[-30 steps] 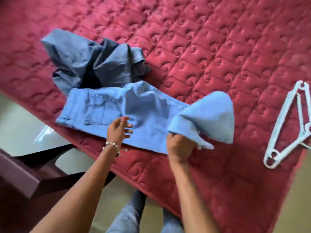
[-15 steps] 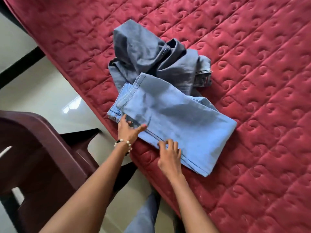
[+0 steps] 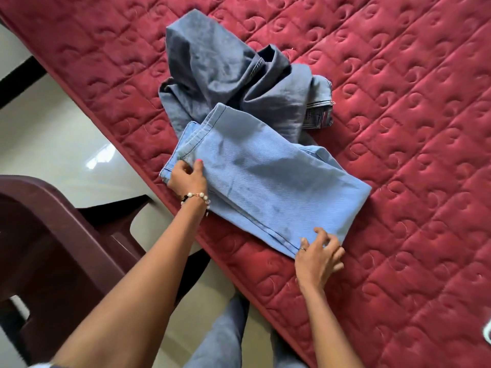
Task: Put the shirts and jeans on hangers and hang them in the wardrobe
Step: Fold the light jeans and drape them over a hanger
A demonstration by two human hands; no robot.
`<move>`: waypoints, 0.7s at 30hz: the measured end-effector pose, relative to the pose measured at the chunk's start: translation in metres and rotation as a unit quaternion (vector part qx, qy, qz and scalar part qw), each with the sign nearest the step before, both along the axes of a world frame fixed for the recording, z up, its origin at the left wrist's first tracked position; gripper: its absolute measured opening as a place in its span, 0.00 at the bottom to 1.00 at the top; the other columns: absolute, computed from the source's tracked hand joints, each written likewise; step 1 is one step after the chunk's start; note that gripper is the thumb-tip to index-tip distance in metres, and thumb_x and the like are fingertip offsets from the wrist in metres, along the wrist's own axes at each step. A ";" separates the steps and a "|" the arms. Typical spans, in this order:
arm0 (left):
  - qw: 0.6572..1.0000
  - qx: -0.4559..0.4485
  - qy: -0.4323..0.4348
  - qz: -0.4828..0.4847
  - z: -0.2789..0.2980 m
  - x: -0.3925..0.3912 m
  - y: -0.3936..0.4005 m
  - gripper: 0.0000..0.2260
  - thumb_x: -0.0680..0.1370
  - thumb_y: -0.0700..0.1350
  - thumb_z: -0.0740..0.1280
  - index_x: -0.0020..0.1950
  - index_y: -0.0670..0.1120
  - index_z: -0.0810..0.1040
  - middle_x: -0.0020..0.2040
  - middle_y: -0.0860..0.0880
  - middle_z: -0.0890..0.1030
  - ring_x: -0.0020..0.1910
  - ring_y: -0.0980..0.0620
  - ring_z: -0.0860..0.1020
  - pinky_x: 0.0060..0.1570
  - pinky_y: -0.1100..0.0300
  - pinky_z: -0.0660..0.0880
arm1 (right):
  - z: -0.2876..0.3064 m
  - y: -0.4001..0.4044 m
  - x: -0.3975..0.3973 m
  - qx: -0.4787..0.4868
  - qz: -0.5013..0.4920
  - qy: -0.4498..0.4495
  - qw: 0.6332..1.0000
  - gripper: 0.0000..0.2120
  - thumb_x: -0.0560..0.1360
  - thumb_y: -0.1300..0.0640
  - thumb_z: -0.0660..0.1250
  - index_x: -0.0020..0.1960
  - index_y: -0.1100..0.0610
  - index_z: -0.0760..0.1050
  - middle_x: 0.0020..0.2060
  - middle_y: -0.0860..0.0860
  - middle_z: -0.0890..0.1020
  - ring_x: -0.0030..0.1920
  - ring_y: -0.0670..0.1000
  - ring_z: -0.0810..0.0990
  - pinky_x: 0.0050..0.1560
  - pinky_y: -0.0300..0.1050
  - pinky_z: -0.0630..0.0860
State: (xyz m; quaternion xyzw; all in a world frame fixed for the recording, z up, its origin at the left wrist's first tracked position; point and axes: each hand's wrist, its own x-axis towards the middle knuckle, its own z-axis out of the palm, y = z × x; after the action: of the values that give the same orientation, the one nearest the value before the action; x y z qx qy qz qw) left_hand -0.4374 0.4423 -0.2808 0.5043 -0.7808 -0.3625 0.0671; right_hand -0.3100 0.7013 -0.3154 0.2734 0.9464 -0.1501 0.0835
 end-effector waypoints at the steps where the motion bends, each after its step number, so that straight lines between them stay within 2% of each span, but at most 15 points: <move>1: 0.999 -0.022 0.023 0.004 0.003 0.005 -0.002 0.15 0.73 0.48 0.70 0.33 0.44 0.69 0.34 0.44 0.73 0.36 0.46 0.70 0.41 0.57 0.65 | -0.001 0.002 0.001 0.002 -0.035 0.001 0.999 0.20 0.69 0.56 0.75 0.58 0.53 0.74 0.57 0.58 0.72 0.56 0.62 0.69 0.48 0.59 0.68; 3: 0.998 -0.030 0.060 0.021 0.003 0.017 -0.009 0.17 0.73 0.47 0.70 0.31 0.45 0.66 0.32 0.46 0.70 0.34 0.48 0.66 0.37 0.58 0.62 | 0.000 0.007 -0.002 -0.019 -0.118 0.007 0.993 0.21 0.70 0.54 0.74 0.60 0.54 0.73 0.59 0.60 0.70 0.58 0.63 0.69 0.51 0.60 0.68; 6: 0.991 0.054 0.103 0.068 -0.007 0.030 -0.021 0.17 0.73 0.46 0.71 0.31 0.49 0.66 0.31 0.49 0.69 0.31 0.53 0.67 0.37 0.56 0.67 | -0.006 0.025 -0.007 -0.095 -0.205 0.008 0.974 0.25 0.71 0.53 0.74 0.64 0.59 0.70 0.59 0.67 0.71 0.60 0.67 0.68 0.56 0.57 0.65; 8: 0.956 0.211 0.163 0.122 -0.009 0.034 -0.023 0.08 0.74 0.41 0.71 0.42 0.47 0.72 0.38 0.50 0.75 0.35 0.54 0.74 0.41 0.54 0.75 | -0.014 0.038 -0.008 -0.156 -0.213 0.007 0.964 0.28 0.71 0.53 0.74 0.65 0.60 0.67 0.59 0.67 0.73 0.59 0.67 0.70 0.58 0.56 0.66; 10: 0.896 0.368 0.198 0.154 -0.006 0.031 -0.021 0.12 0.74 0.39 0.71 0.53 0.46 0.70 0.43 0.50 0.80 0.38 0.53 0.79 0.41 0.53 0.78 | -0.018 0.046 -0.008 -0.212 -0.239 -0.004 0.948 0.29 0.71 0.53 0.74 0.66 0.59 0.65 0.59 0.63 0.76 0.58 0.65 0.75 0.57 0.56 0.71; 12: 0.876 0.421 0.181 0.149 0.000 0.020 -0.020 0.12 0.74 0.37 0.71 0.49 0.48 0.70 0.34 0.51 0.82 0.29 0.55 0.79 0.32 0.59 0.77 | -0.017 0.050 -0.010 -0.239 -0.258 -0.015 0.936 0.30 0.71 0.54 0.74 0.68 0.58 0.64 0.60 0.61 0.78 0.58 0.64 0.77 0.58 0.54 0.73; 14: 0.865 0.453 0.140 0.161 0.007 0.005 -0.020 0.11 0.74 0.36 0.70 0.43 0.48 0.70 0.25 0.52 0.78 0.22 0.57 0.75 0.26 0.65 0.74 | -0.016 0.051 -0.011 -0.255 -0.272 -0.026 0.928 0.31 0.72 0.54 0.74 0.70 0.59 0.64 0.62 0.60 0.76 0.61 0.63 0.75 0.60 0.52 0.71; 15: 0.858 0.468 0.127 0.170 0.012 -0.001 -0.019 0.10 0.75 0.36 0.69 0.41 0.47 0.71 0.23 0.52 0.77 0.20 0.58 0.73 0.24 0.67 0.73 | -0.015 0.051 -0.012 -0.261 -0.277 -0.029 0.924 0.32 0.72 0.53 0.74 0.70 0.59 0.64 0.63 0.60 0.76 0.62 0.63 0.74 0.61 0.51 0.70; 17: 0.866 0.452 0.121 0.173 0.012 -0.006 -0.022 0.10 0.73 0.35 0.70 0.36 0.45 0.72 0.21 0.52 0.75 0.20 0.58 0.70 0.22 0.67 0.69 | -0.013 0.051 -0.012 -0.267 -0.290 -0.028 0.919 0.30 0.72 0.53 0.74 0.69 0.59 0.66 0.62 0.60 0.77 0.61 0.61 0.75 0.60 0.50 0.70; 19: 0.905 0.366 0.131 0.171 0.006 -0.001 -0.028 0.10 0.67 0.36 0.72 0.33 0.44 0.72 0.23 0.50 0.73 0.22 0.54 0.70 0.25 0.63 0.67 | -0.014 0.053 -0.012 -0.280 -0.302 -0.026 0.911 0.25 0.70 0.52 0.75 0.62 0.59 0.71 0.56 0.57 0.80 0.56 0.59 0.78 0.55 0.48 0.72; 21: 0.940 0.280 0.120 0.152 -0.002 0.016 -0.029 0.10 0.63 0.43 0.74 0.38 0.45 0.74 0.30 0.49 0.74 0.30 0.51 0.72 0.32 0.59 0.69 | -0.018 0.057 -0.012 -0.300 -0.314 -0.027 0.900 0.18 0.70 0.51 0.76 0.53 0.58 0.74 0.51 0.56 0.82 0.51 0.58 0.79 0.51 0.47 0.74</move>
State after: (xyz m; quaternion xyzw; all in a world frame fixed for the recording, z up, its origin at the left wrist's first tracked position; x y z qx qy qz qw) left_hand -0.4218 0.4135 -0.2832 0.5684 -0.5478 -0.6097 0.0714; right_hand -0.3223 0.7584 -0.3337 0.5226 0.7188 -0.4379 0.1359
